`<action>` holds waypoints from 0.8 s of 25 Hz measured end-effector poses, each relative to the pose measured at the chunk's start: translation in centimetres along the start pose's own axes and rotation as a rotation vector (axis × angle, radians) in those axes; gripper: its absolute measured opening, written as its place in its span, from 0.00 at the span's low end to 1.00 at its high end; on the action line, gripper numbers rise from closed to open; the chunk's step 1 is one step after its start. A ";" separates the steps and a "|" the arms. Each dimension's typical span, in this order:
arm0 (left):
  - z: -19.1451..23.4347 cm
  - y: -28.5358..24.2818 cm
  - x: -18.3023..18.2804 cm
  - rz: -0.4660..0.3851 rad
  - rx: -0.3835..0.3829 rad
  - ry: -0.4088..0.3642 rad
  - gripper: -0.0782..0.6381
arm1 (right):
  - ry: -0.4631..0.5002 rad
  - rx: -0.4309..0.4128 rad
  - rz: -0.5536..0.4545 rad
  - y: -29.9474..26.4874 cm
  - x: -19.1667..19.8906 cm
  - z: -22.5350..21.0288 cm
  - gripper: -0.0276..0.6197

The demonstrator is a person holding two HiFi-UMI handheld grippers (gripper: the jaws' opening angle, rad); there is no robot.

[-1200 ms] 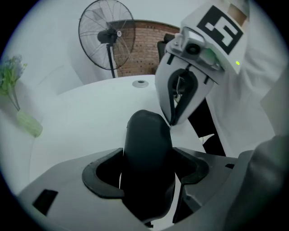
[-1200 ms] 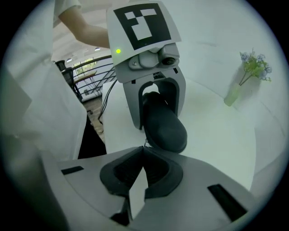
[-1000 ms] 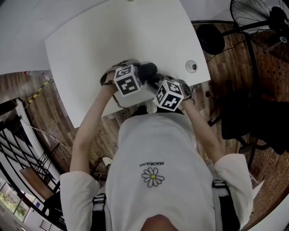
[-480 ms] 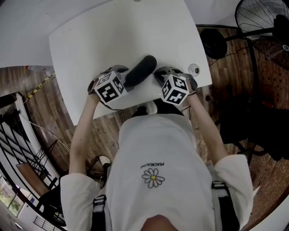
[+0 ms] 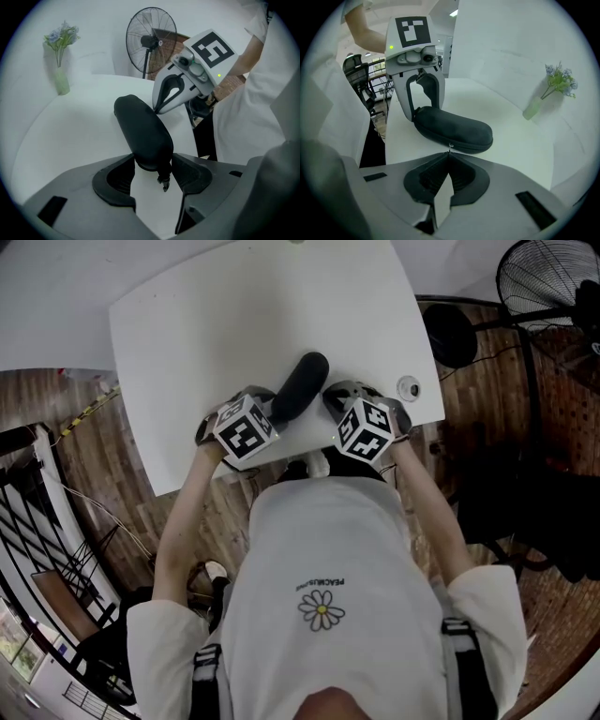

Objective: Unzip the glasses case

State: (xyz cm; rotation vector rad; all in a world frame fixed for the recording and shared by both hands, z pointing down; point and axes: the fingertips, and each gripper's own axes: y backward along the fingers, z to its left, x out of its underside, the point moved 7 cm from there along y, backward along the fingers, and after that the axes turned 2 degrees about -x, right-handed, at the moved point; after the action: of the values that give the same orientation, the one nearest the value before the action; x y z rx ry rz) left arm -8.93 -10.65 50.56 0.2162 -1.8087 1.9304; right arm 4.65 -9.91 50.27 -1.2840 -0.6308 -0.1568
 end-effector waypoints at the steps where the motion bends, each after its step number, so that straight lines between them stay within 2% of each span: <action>1: -0.1 -0.1 0.0 -0.010 -0.005 0.022 0.47 | -0.001 -0.010 -0.004 -0.1 -0.3 0.6 0.05; 8: -0.8 -0.3 0.2 -0.044 -0.064 0.114 0.47 | 0.011 -0.088 -0.038 -1.1 -2.0 4.5 0.05; 10: -0.9 -0.5 0.1 -0.074 -0.060 0.147 0.46 | 0.014 -0.119 -0.058 -1.1 -2.6 5.4 0.05; 12: -1.0 -0.6 0.0 -0.100 -0.048 0.145 0.47 | 0.040 -0.119 -0.049 -1.1 -2.8 6.0 0.05; 16: -0.8 1.1 -0.7 -0.146 -0.074 0.015 0.47 | 0.078 -0.102 -0.013 -1.3 -2.3 6.0 0.05; 18: -0.5 2.6 -1.9 -0.184 -0.132 -0.092 0.52 | 0.112 -0.093 -0.004 -1.2 -2.3 5.9 0.05; 20: 0.2 3.4 -3.8 -0.212 -0.197 -0.195 0.52 | 0.152 -0.092 0.006 -1.1 -2.3 5.9 0.05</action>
State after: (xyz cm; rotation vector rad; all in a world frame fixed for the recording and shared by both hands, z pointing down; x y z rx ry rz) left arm -7.18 -11.77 45.85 0.5222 -1.9969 1.6216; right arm 0.16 -5.32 50.85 -1.3484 -0.4941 -0.2779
